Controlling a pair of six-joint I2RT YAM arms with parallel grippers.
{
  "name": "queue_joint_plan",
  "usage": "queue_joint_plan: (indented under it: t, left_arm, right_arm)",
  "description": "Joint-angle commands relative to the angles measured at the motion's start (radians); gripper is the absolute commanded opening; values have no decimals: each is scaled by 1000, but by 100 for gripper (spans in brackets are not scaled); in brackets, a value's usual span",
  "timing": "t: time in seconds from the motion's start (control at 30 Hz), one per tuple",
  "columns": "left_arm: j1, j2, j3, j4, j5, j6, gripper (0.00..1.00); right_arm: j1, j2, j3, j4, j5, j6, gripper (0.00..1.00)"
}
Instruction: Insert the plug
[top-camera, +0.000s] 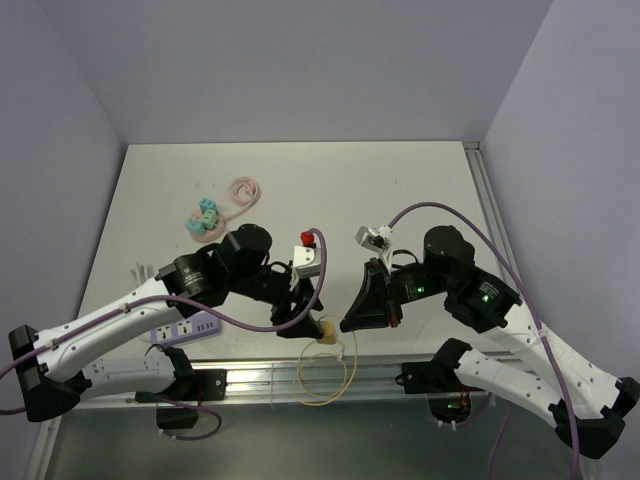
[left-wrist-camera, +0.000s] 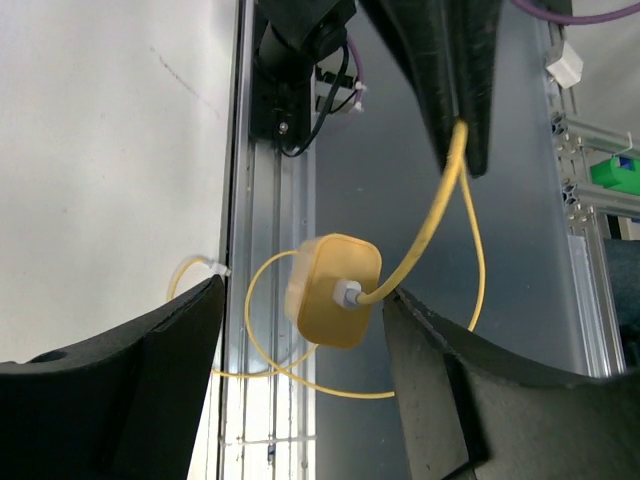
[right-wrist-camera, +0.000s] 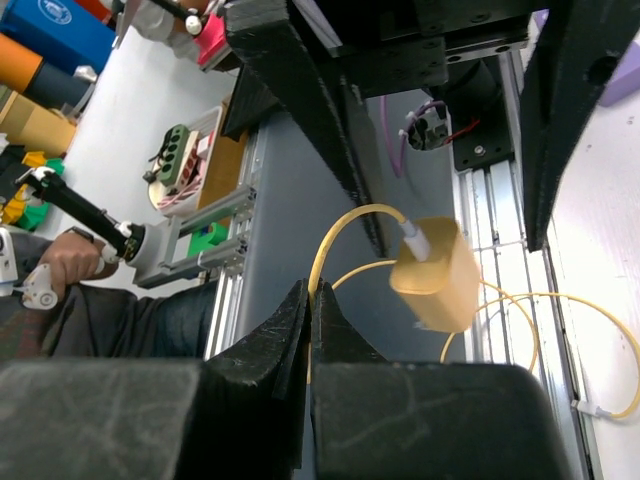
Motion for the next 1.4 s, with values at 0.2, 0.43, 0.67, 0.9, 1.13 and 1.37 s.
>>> queue_joint_plan:
  t: [0.2,0.43,0.67,0.9,1.13,1.37]
  left_arm:
    - [-18,30,81,-85,-17,67,70]
    - [-35,56,92,-108,-37,74,68]
    - [-46,63,100,-120,-60,79,69]
    - [-60,74,100,-124,-68,85,66]
    - [-70,76,94,-145,-75,97,64]
    - [-73,56,84,-133,-77,97,72]
  right_arm:
    - [21,4,66,4,-29,-7,0]
    - [31,27,73,4,-30,-7,0]
    - [40,49,75,7,-30,-7,0]
    - [46,47,73,22,-35,5,0]
    - [49,44,73,29,-41,10,0]
    - [49,42,67,45,-47,22,0]
